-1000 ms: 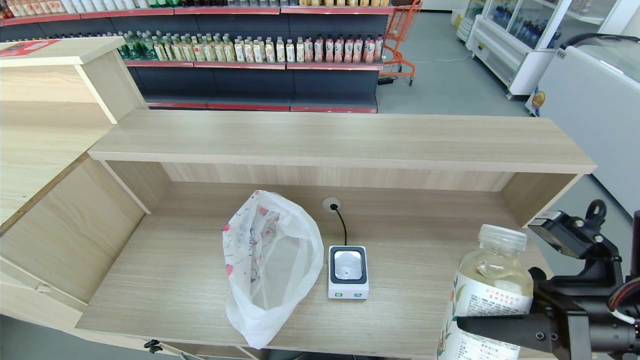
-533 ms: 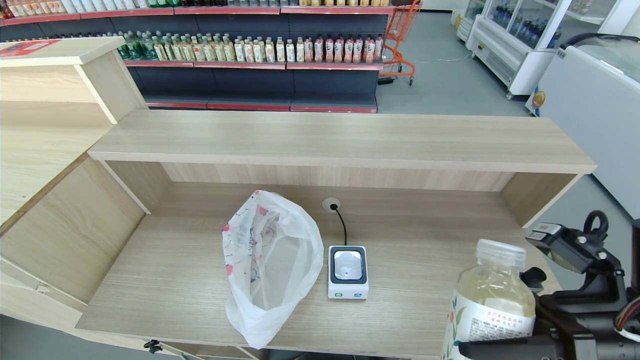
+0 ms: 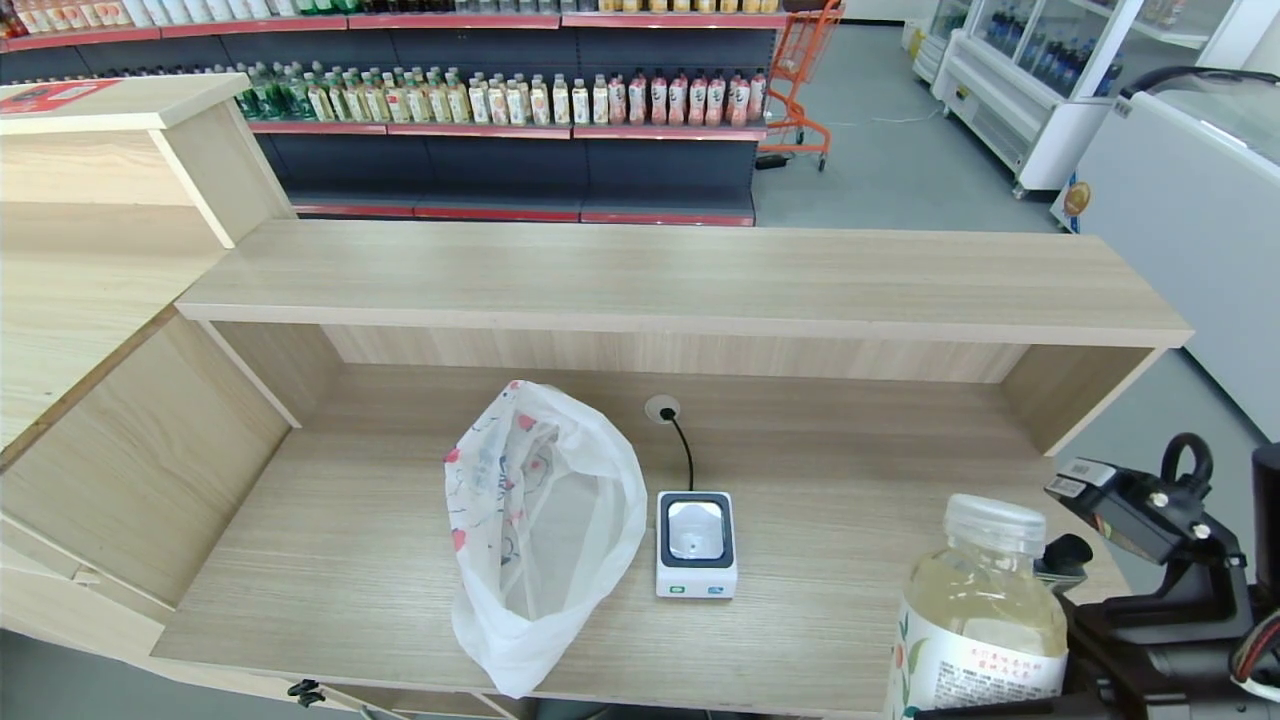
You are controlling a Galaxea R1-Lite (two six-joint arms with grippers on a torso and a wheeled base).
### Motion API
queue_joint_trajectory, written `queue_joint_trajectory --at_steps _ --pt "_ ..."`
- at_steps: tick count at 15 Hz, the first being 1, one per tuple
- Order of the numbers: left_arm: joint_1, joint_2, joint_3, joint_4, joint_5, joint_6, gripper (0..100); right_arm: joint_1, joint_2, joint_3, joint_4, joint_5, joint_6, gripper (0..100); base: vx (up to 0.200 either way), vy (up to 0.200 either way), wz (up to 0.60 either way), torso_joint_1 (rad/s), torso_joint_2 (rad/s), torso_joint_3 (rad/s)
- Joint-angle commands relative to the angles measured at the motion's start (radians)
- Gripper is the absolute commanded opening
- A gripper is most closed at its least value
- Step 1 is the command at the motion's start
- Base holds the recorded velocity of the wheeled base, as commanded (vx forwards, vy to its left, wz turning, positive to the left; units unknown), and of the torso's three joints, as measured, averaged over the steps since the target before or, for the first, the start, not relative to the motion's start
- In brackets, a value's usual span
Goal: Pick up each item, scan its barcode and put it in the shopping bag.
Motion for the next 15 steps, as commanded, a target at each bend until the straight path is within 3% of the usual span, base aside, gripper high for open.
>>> queue_joint_trajectory --at_steps 1,9,11,13,14,15 --pt "0.0 0.0 0.0 0.0 0.001 0.0 100 0.0 -0.003 -0.002 -0.001 0.0 0.0 0 0.0 0.0 0.0 0.0 0.0 0.0" --pt "0.0 0.0 0.0 -0.001 0.001 0.0 100 -0.004 -0.001 -0.002 0.001 -0.001 -0.027 0 0.0 0.0 0.0 0.0 0.0 0.0" --pt "0.0 0.0 0.0 0.0 0.001 0.0 100 -0.006 0.007 -0.004 -0.007 -0.049 -0.072 0 0.0 0.0 0.0 0.0 0.0 0.0" --pt "0.0 0.0 0.0 0.0 0.001 0.0 100 -0.01 0.02 -0.005 -0.015 -0.15 -0.172 0 0.0 0.0 0.0 0.0 0.0 0.0" --pt "0.0 0.0 0.0 0.0 0.001 0.0 100 -0.076 0.057 0.007 -0.071 -0.311 -0.406 0 0.0 0.0 0.0 0.0 0.0 0.0" --pt "0.0 0.0 0.0 0.0 0.001 0.0 100 -0.147 0.096 0.022 -0.144 -0.377 -0.575 0 0.0 0.0 0.0 0.0 0.0 0.0"
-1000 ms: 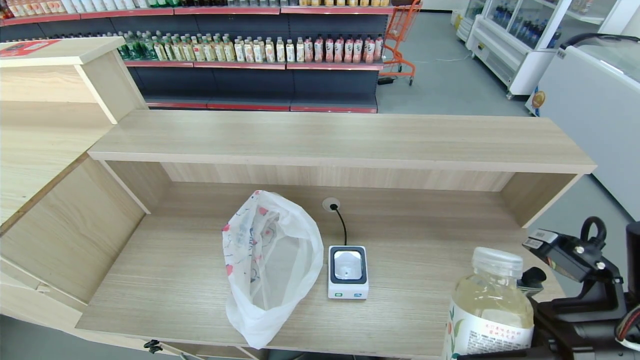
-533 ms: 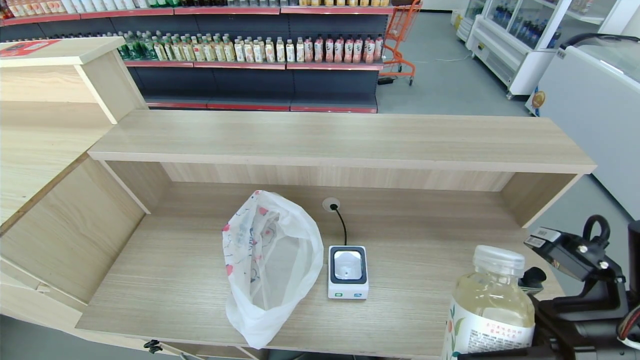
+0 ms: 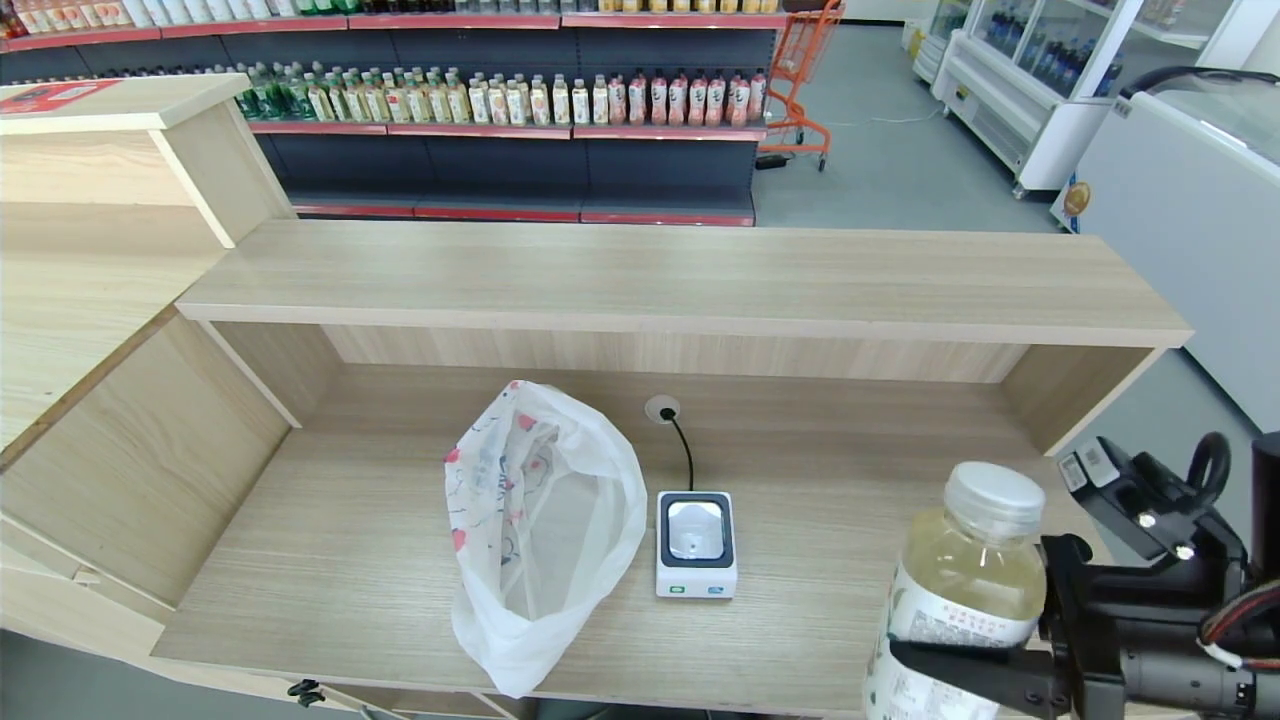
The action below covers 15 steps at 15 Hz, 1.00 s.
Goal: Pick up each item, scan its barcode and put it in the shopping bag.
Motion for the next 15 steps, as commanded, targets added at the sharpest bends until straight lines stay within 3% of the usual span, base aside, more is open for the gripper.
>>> queue_joint_trajectory --at_steps 1,3,6,8,10,15 --pt "0.0 0.0 0.0 0.0 0.0 0.0 100 -0.142 0.092 0.032 -0.135 -0.141 -0.299 0 0.0 0.0 0.0 0.0 0.0 0.0" --pt "0.0 0.0 0.0 0.0 0.0 0.0 100 -0.186 0.18 0.04 -0.299 -0.152 -0.488 0 0.0 0.0 0.0 0.0 0.0 0.0" --pt "0.0 0.0 0.0 -0.001 0.0 0.0 100 -0.18 0.275 0.023 -0.444 -0.166 -0.526 0 0.0 0.0 0.0 0.0 0.0 0.0" --pt "0.0 0.0 0.0 0.0 0.0 0.0 100 -0.171 0.385 0.022 -0.655 -0.149 -0.535 0 0.0 0.0 0.0 0.0 0.0 0.0" --pt "0.0 0.0 0.0 0.0 0.0 0.0 100 -0.165 0.536 0.023 -0.93 -0.069 -0.538 0 0.0 0.0 0.0 0.0 0.0 0.0" --pt "0.0 0.0 0.0 0.0 0.0 0.001 100 -0.163 0.583 0.011 -1.002 -0.009 -0.561 0 0.0 0.0 0.0 0.0 0.0 0.0"
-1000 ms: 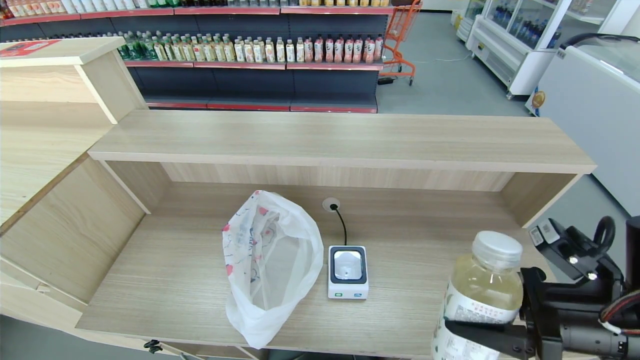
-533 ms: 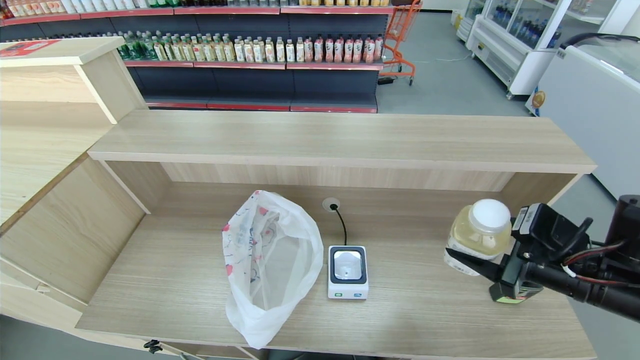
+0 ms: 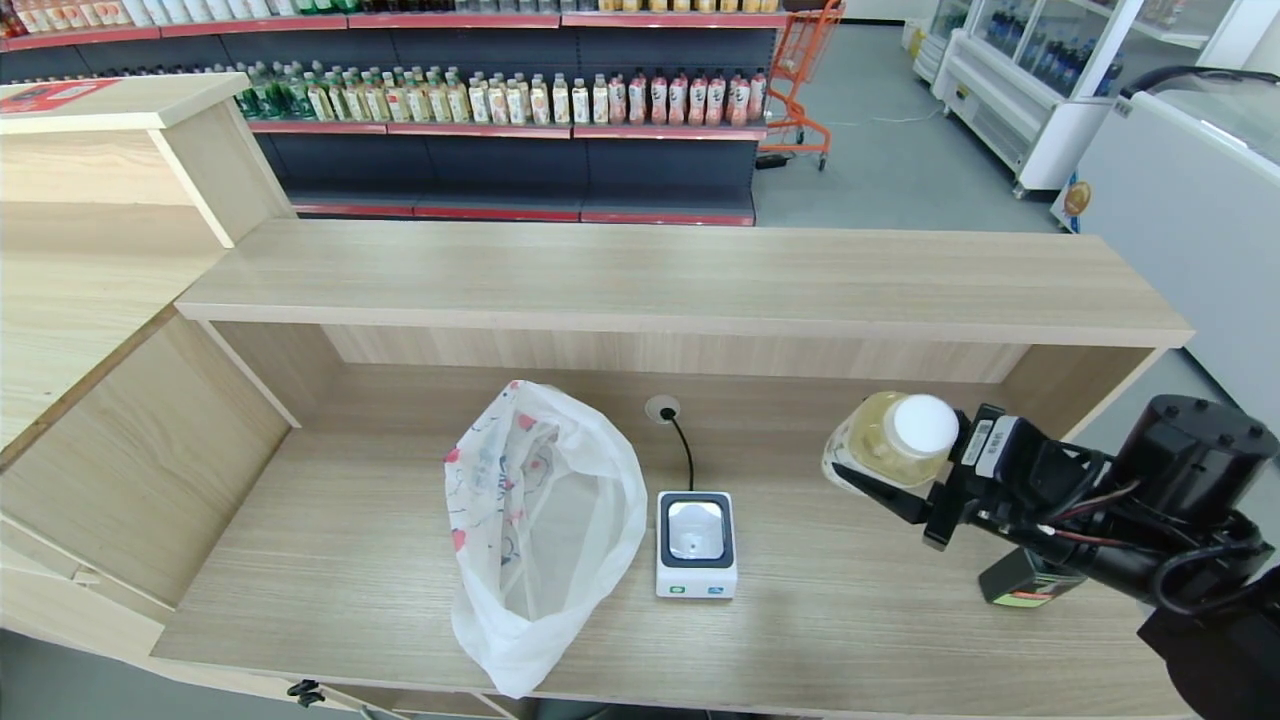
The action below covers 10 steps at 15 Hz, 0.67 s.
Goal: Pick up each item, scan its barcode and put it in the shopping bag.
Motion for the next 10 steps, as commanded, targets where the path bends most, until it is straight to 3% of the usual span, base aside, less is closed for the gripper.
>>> queue_joint_trajectory --at_steps 1,7,10 --pt "0.0 0.0 0.0 0.001 0.0 0.002 100 -0.001 0.043 -0.005 0.002 0.003 -0.027 0 0.0 0.0 0.0 0.0 0.0 0.0" --pt "0.0 0.0 0.0 0.001 0.0 0.002 100 0.032 0.056 -0.034 -0.003 0.015 -0.058 0 0.0 0.0 0.0 0.0 0.0 0.0" --pt "0.0 0.0 0.002 -0.001 0.0 -0.002 100 0.029 0.054 -0.036 -0.003 0.043 -0.058 0 0.0 0.2 0.0 -0.007 0.0 0.002"
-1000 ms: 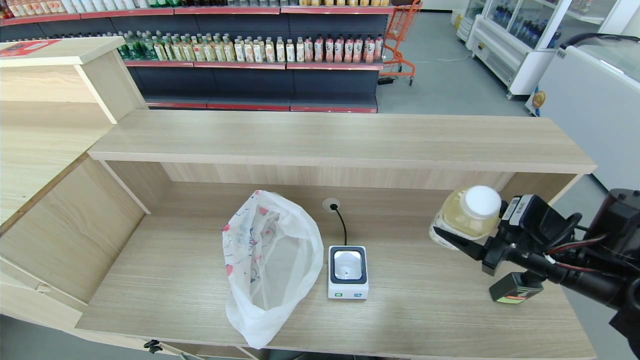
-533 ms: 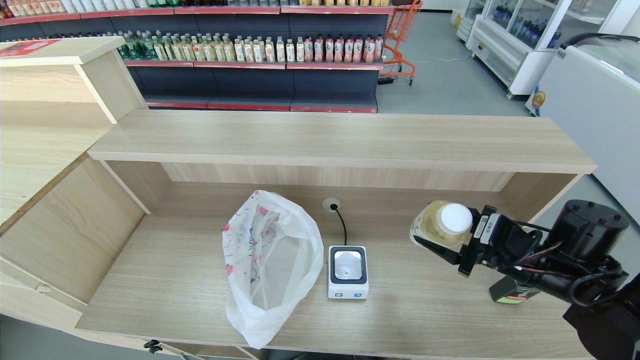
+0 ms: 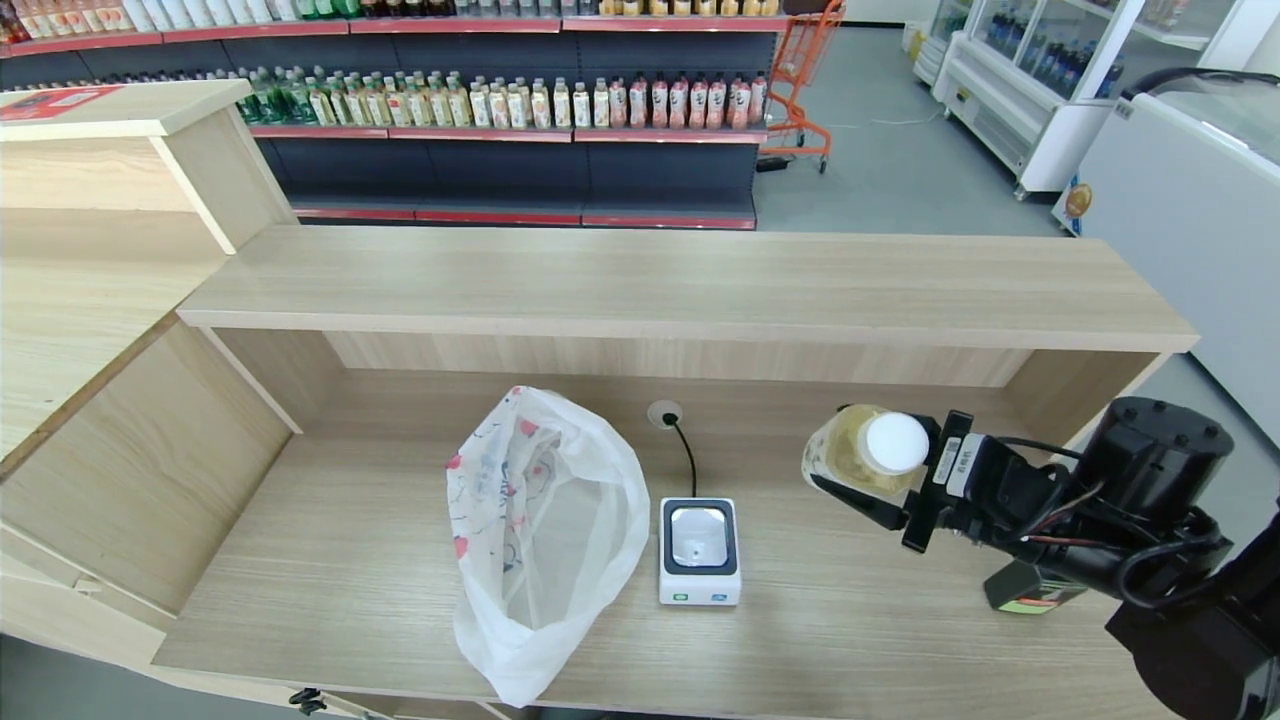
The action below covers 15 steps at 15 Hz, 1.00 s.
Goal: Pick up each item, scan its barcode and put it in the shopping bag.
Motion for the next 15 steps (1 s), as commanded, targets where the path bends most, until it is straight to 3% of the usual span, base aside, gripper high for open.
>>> queue_joint_trajectory --at_steps 1,7,11,15 --pt "-0.001 0.0 0.0 0.0 0.001 -0.003 100 0.001 0.0 0.002 0.004 0.01 0.0 0 0.0 0.2 0.0 0.017 0.0 0.007" --pt "-0.001 0.0 0.0 0.0 0.001 0.002 100 -0.048 0.068 -0.015 0.003 0.145 -0.012 0 0.0 0.2 0.0 0.006 0.01 0.002" --pt "-0.001 0.0 0.0 0.001 0.001 0.003 100 -0.156 0.123 -0.029 -0.003 0.226 -0.014 0 0.0 0.0 0.0 0.0 0.0 0.0" --pt "-0.001 0.0 0.0 0.001 0.001 0.003 100 -0.163 0.257 -0.098 -0.034 0.287 -0.045 0 0.0 0.0 0.0 0.0 0.0 0.0"
